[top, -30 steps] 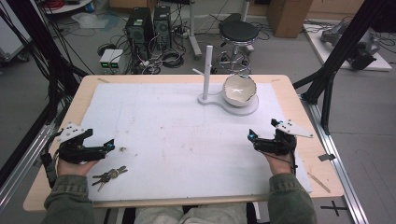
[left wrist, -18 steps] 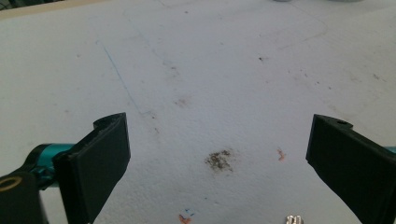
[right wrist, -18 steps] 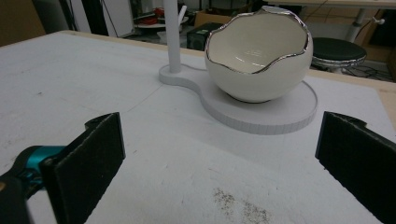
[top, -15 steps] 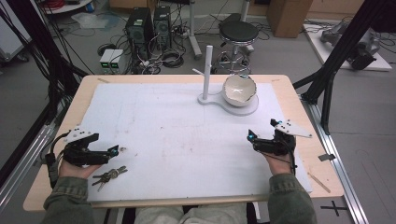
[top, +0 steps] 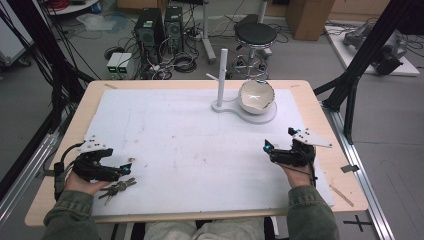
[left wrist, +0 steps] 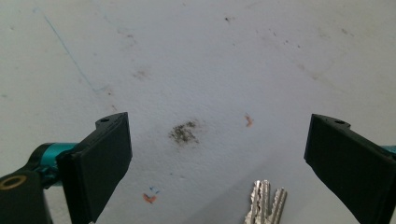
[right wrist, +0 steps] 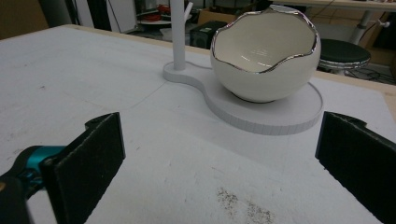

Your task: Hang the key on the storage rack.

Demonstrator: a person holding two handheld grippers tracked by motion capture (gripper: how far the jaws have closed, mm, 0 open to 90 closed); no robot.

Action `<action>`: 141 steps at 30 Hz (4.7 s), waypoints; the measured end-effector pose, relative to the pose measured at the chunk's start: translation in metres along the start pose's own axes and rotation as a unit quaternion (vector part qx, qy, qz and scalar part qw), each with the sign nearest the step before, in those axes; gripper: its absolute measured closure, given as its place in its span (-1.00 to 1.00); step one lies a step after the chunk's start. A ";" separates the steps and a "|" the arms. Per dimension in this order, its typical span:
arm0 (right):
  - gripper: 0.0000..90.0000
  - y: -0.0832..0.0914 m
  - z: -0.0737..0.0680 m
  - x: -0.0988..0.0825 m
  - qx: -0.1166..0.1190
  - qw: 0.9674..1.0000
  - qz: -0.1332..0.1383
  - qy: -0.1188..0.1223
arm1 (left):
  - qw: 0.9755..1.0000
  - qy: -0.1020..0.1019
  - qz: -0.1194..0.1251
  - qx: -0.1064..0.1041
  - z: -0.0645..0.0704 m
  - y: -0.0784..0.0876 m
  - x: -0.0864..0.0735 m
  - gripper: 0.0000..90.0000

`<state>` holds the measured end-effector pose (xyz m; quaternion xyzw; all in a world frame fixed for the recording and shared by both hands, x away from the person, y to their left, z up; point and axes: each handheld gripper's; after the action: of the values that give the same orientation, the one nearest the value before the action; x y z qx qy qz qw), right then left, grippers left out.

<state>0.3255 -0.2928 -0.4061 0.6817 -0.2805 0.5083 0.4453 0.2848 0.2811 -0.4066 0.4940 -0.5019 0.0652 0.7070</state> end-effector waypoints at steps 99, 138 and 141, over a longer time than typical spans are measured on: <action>-0.99 -0.005 -0.004 -0.001 0.006 1.000 -0.011 0.022 | 0.988 -0.087 -0.090 -0.089 0.008 0.001 0.003 0.81; -0.99 -0.007 -0.006 -0.001 0.002 0.999 -0.016 0.034 | 0.994 -0.092 -0.008 -0.062 0.003 0.015 0.059 0.81; -0.99 -0.007 -0.006 -0.001 0.003 0.999 -0.017 0.036 | 0.994 -0.097 -0.008 -0.057 0.002 0.013 0.069 0.81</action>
<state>0.3282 -0.2840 -0.4088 0.6691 -0.2508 0.5256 0.4617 0.3093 0.2582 -0.3452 0.4610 -0.5669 -0.0169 0.6825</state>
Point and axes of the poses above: each handheld gripper's, and its own axes: y roughly backward along the jaws, x roughly out of its top, z roughly to its right, and after that the axes turned 6 degrees about -y, right-handed
